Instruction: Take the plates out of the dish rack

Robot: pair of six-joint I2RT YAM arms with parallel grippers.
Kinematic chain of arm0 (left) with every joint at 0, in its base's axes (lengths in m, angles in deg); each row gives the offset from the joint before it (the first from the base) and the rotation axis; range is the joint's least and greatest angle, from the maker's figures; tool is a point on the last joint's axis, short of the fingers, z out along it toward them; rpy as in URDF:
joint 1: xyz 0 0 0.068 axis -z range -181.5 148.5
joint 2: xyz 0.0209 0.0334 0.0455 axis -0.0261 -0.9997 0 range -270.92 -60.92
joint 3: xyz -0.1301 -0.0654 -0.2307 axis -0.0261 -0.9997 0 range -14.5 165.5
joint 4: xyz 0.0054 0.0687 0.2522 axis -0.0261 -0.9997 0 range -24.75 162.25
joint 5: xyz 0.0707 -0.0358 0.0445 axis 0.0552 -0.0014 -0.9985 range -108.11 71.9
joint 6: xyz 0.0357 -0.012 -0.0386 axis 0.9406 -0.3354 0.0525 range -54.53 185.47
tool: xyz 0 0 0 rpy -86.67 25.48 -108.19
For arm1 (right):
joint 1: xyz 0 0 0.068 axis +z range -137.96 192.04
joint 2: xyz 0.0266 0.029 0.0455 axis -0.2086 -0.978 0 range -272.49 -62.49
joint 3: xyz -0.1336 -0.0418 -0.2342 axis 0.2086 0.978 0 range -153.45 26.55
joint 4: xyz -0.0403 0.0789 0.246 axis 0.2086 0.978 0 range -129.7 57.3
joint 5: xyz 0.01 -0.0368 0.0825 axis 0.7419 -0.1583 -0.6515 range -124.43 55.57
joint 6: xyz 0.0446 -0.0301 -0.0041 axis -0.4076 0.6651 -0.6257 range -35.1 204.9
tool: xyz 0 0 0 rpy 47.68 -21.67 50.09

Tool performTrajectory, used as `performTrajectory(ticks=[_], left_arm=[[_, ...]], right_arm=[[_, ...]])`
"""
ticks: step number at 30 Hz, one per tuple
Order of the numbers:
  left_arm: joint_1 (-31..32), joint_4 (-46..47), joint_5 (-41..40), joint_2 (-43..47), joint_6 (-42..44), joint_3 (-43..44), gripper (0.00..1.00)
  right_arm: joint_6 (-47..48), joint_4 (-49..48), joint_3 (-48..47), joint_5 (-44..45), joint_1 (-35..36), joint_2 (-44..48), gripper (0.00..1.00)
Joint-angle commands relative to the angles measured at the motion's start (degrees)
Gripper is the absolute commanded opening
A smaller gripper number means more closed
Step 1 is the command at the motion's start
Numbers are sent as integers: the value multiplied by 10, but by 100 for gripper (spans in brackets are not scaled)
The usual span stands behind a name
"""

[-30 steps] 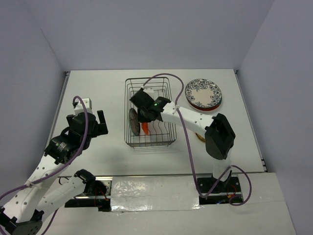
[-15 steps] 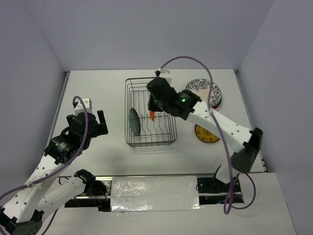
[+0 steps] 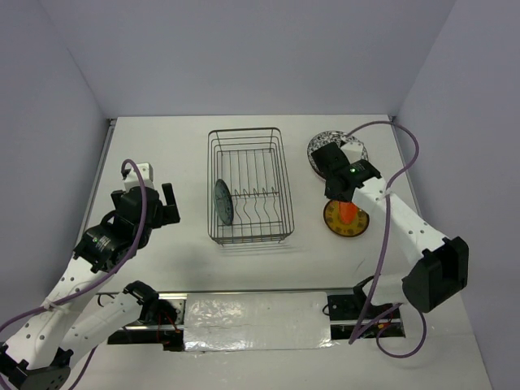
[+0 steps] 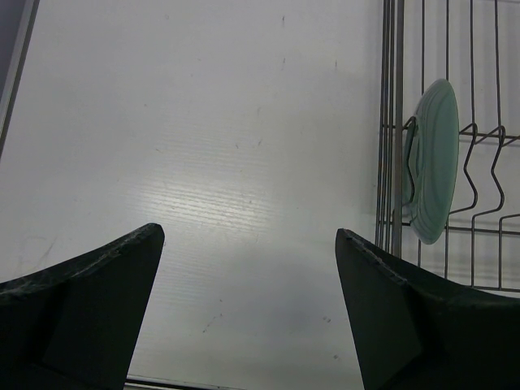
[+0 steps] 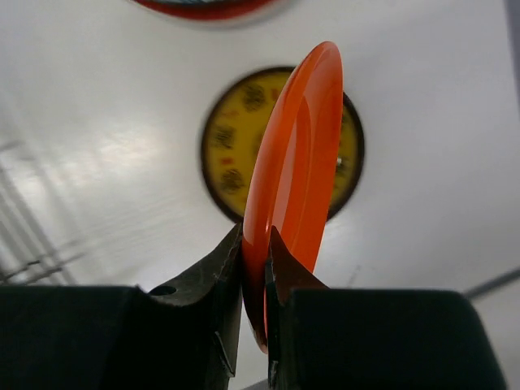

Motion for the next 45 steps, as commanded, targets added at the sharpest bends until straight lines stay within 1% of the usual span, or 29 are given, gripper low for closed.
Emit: performTrajectory(ticks=[1,5,7,10,16,18,20,21,22,24,25,26,29,30,34,36,39,40,41,42,43,44,45], left_arm=[[-2,28,3,1,11,-3,99],[-1,27,2,0,11,-3,100],[-1,27,2,0,11,-3,100],[-2,28,3,0,11,-4,100],[-2,29,4,-3,12,-3,99],[-2,29,5,-3,12,-3,100],[-2,29,6,-4,13,-3,99],[-2,29,6,-3,13,-3,100],[-2,29,6,-5,14,-3,100],[-2,29,6,-5,14,-3,99],[-2,29,6,-5,14,-3,100],[-2,28,6,-5,14,-3,100],[-2,28,5,-5,13,-4,99],[-2,28,5,-4,12,-3,99],[-2,28,4,-4,12,-3,99],[-2,27,4,-3,11,-3,99],[-2,28,3,-1,11,-3,99],[-2,28,4,-2,12,-3,100],[-1,27,3,-3,12,-3,99],[-1,27,3,-4,11,-3,100],[-2,26,2,-5,11,-3,99],[-2,26,1,-6,11,-2,100],[-2,26,0,-6,11,-3,99]], right_arm=[[18,7,37,40,-21,-3,2],[20,13,41,55,-29,-47,3],[28,-1,39,50,-31,-70,3],[37,-14,32,43,-33,-95,6],[31,2,13,57,-32,-141,12],[31,1,14,55,-32,-148,17],[32,-2,15,48,-32,-152,25],[31,-2,16,46,-32,-152,31],[31,-2,16,45,-32,-152,43],[32,-2,13,39,-32,-152,48],[33,-1,11,38,-31,-151,53],[33,2,7,35,-31,-150,56],[39,1,-4,20,-31,-137,60],[43,-5,-4,-7,-30,-128,61],[57,-25,-12,-63,-24,-67,69],[66,-28,-23,-84,-23,-53,70],[84,-51,-33,-162,-15,-27,71],[92,-78,-33,-217,-8,-11,71],[91,-94,-33,-246,0,-4,71],[87,-110,-32,-276,25,11,73],[76,-161,-27,-306,43,17,76],[71,-189,-26,-352,68,21,96],[67,-208,-31,-365,93,18,100]])
